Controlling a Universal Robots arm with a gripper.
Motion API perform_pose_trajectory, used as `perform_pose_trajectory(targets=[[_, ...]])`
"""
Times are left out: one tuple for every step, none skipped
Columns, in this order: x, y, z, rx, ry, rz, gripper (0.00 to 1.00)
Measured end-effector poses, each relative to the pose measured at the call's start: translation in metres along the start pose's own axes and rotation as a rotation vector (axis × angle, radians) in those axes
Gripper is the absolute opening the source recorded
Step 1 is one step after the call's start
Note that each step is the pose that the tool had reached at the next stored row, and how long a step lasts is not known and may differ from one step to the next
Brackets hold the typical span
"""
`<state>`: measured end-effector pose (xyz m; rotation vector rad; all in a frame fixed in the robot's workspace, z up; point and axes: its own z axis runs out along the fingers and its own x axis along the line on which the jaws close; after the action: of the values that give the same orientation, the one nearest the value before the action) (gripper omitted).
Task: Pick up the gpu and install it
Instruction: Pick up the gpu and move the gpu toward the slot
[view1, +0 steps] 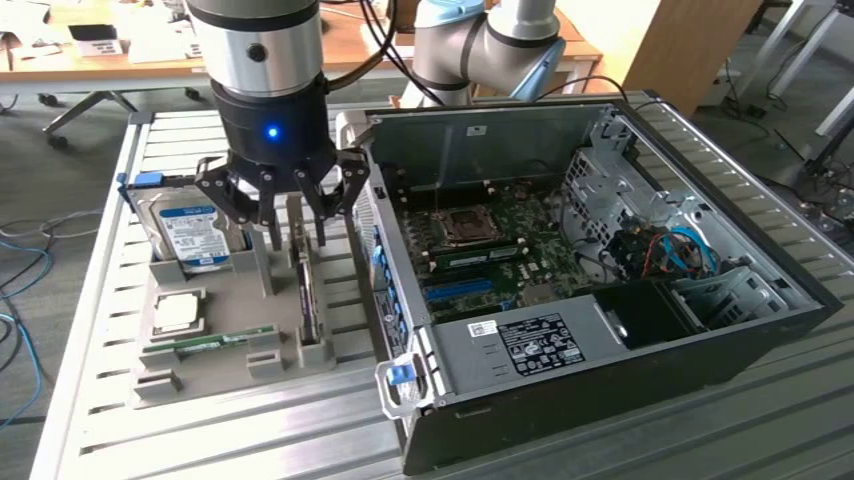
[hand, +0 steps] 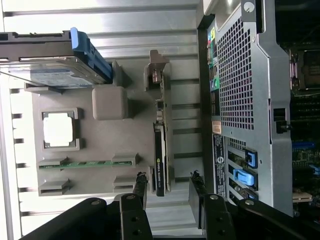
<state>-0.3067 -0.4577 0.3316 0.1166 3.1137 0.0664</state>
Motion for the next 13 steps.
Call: perform_pose_trajectory(targets=[[0.0,0.0,0.0002,-0.0001,0.0001,0.0,0.47],[0.0,0.0,0.0006,-0.0002,-0.0001,0.0,0.47],[0.0,0.0,0.0012,-0.0003,-0.0002,0.0,0.47],[0.0001,-0.0001,0.002,-0.0001,0.0,0.0,0.47],[0.0001,-0.0001,0.0031,0.0,0.0001,0.0,0.47],[0.0001,-0.0002,0.0042,-0.0001,0.0001,0.0,0.47],[0.0001,-0.0002,0.0052,-0.0001,0.0,0.0,0.47],[0.0001,-0.0002,0.0058,0.0,0.0001,0.0,0.47],[0.0001,-0.0003,0.006,0.0002,0.0002,0.0,0.47],[0.0002,-0.0003,0.006,0.0003,0.0003,0.0,0.47],[0.0002,-0.0003,0.006,0.0002,0.0003,0.0,0.47],[0.0002,-0.0003,0.0062,0.0,0.0001,0.0,0.47],[0.0002,-0.0003,0.0062,0.0,0.0001,0.0,0.47]])
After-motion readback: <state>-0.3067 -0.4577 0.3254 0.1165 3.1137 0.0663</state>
